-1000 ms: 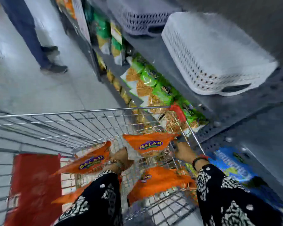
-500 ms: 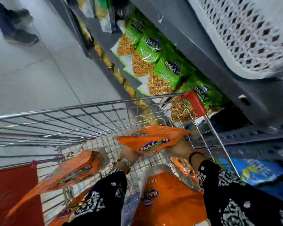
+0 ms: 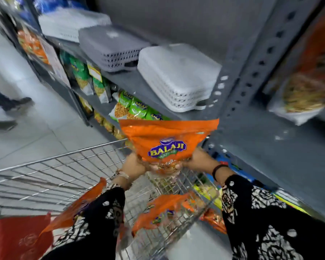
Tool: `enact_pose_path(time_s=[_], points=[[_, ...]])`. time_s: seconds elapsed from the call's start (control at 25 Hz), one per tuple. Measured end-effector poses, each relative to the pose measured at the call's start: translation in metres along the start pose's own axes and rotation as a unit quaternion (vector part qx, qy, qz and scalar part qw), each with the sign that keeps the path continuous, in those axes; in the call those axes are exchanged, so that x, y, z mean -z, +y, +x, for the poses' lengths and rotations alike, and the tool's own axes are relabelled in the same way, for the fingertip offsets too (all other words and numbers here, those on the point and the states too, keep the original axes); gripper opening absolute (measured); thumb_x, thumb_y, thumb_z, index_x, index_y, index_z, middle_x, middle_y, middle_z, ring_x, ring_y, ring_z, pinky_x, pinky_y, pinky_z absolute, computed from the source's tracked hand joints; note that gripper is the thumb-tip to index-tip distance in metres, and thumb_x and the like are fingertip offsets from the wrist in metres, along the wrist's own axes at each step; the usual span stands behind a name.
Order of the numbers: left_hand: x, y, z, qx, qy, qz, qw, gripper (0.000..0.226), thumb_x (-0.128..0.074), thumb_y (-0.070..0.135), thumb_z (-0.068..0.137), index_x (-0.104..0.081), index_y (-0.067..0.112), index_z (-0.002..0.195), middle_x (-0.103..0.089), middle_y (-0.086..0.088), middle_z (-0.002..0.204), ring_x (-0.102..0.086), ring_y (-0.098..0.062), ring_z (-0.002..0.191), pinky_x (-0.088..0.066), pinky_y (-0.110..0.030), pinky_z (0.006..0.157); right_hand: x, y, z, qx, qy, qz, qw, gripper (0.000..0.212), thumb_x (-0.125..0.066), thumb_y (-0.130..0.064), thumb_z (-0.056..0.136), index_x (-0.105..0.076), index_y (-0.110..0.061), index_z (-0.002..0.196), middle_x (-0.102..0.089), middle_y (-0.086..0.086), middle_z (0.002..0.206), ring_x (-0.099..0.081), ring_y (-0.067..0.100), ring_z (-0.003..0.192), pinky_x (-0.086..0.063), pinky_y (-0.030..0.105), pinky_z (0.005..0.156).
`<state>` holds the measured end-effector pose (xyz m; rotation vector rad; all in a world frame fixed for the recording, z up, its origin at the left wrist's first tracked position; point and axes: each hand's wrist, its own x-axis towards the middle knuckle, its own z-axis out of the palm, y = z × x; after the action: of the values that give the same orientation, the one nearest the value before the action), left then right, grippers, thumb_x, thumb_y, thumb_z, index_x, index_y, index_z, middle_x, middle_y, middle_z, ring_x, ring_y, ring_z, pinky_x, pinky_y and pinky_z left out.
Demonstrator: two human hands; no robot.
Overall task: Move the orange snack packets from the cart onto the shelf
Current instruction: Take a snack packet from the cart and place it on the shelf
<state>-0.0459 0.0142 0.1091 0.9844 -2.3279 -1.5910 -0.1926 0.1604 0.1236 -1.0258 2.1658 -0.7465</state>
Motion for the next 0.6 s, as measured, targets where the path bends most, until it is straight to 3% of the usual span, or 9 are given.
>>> enact_pose_path(time_s=[0.12,0.2,0.28,0.32,0.44,0.6], points=[[-0.003,0.058,-0.038,-0.063,-0.049,-0.035,0.996,0.050,-0.077,0.002,0.063,-0.055,0.010,0.106,-0.068,-0.004,0.098,-0.062,-0.020,0.092,-0.050,-0.033,0.084,0.043,-0.013,-0.073,0.048,0.043,0.008,0.998,0.045,-0.074,-0.026,0.072,-0.057,-0.018,0.113,-0.063,0.002,0.115,-0.055,0.012,0.102,-0.043,0.014,0.083],[-0.013,0.092,-0.062,-0.108,-0.079,-0.054,0.990,0.041,-0.075,0.000,0.064,-0.056,0.020,0.095,-0.072,0.006,0.085,-0.066,-0.012,0.081,-0.054,-0.026,0.076,0.067,-0.013,-0.118,0.039,0.080,0.003,0.996,0.042,-0.072,-0.031,0.072,-0.058,-0.017,0.110,-0.066,0.007,0.115,-0.058,0.017,0.103,-0.047,0.026,0.087],[-0.035,0.126,-0.082,-0.147,-0.115,-0.059,0.981,0.041,-0.072,-0.003,0.067,-0.056,0.013,0.101,-0.069,-0.004,0.094,-0.065,-0.015,0.083,-0.054,-0.029,0.080,0.089,-0.006,-0.165,0.023,0.125,-0.003,0.992,0.040,-0.071,-0.032,0.073,-0.060,-0.016,0.108,-0.067,0.011,0.112,-0.060,0.020,0.102,-0.049,0.036,0.089],[-0.044,0.135,-0.086,-0.159,-0.124,-0.069,0.977,0.043,-0.070,-0.005,0.068,-0.053,0.008,0.106,-0.066,-0.005,0.098,-0.064,-0.011,0.083,-0.054,-0.024,0.080,0.095,-0.003,-0.177,0.018,0.132,-0.003,0.991,0.038,-0.071,-0.032,0.073,-0.061,-0.016,0.107,-0.068,0.009,0.111,-0.060,0.018,0.101,-0.049,0.036,0.089],[-0.084,0.173,-0.095,-0.204,-0.139,-0.071,0.967,0.040,-0.064,-0.010,0.072,-0.048,0.008,0.104,-0.059,-0.001,0.097,-0.061,0.013,0.068,-0.047,-0.001,0.059,0.120,0.014,-0.223,-0.005,0.198,0.025,0.980,0.039,-0.070,-0.034,0.075,-0.059,-0.017,0.108,-0.067,0.001,0.110,-0.060,0.014,0.100,-0.049,0.035,0.087],[-0.150,0.220,-0.086,-0.205,-0.166,-0.108,0.959,0.036,-0.059,0.000,0.079,-0.047,0.002,0.113,-0.057,-0.010,0.110,-0.055,-0.013,0.091,-0.048,-0.007,0.068,0.155,0.045,-0.258,-0.022,0.319,0.088,0.943,0.041,-0.068,-0.039,0.074,-0.055,-0.022,0.109,-0.063,-0.007,0.101,-0.059,0.009,0.094,-0.043,0.025,0.079]])
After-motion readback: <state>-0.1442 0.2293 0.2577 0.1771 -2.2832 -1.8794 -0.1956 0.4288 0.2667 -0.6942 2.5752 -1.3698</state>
